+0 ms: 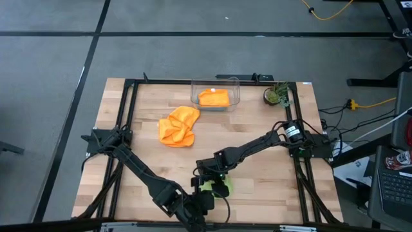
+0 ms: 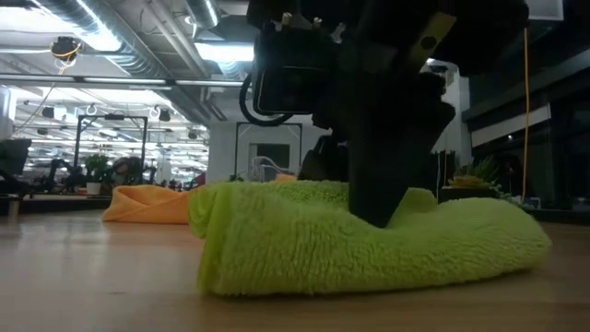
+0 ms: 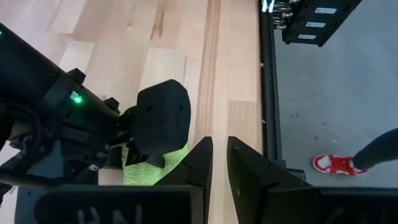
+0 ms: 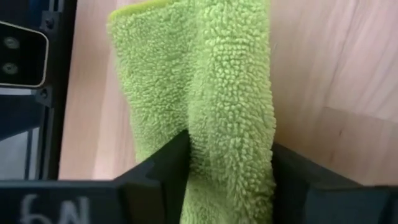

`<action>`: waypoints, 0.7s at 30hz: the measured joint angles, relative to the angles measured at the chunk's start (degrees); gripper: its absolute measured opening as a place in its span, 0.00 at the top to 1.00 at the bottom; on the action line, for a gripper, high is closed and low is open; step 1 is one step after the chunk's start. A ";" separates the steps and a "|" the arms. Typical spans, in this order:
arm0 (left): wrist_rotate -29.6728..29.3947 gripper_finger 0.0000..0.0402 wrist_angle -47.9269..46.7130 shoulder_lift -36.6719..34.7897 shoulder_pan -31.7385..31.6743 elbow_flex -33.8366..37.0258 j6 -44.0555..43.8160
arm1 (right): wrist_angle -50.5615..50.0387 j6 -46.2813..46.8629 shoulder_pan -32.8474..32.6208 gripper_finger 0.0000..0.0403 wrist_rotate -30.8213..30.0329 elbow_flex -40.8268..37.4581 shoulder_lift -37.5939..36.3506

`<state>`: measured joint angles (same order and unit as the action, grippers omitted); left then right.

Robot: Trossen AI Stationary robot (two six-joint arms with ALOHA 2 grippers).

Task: Fold microfiber towels
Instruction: Put the green microfiber cloth into the transparent bin

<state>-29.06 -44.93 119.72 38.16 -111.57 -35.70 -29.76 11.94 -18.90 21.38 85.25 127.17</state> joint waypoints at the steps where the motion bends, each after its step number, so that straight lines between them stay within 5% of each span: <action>1: -0.01 0.90 0.03 0.00 -0.01 0.00 -0.10 | 0.00 -0.37 0.00 0.60 -0.23 0.00 0.00; 10: -1.12 0.90 -0.33 0.00 -0.03 0.02 -2.84 | 0.51 1.36 1.11 0.94 0.74 -0.03 0.20; 21: -2.11 0.90 -0.31 -0.07 -0.12 0.07 -3.28 | -0.20 3.04 4.02 0.97 7.81 0.72 -0.81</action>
<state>-31.17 -45.24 119.66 38.04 -111.50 -38.97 -29.95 14.98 -14.87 29.19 85.97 126.37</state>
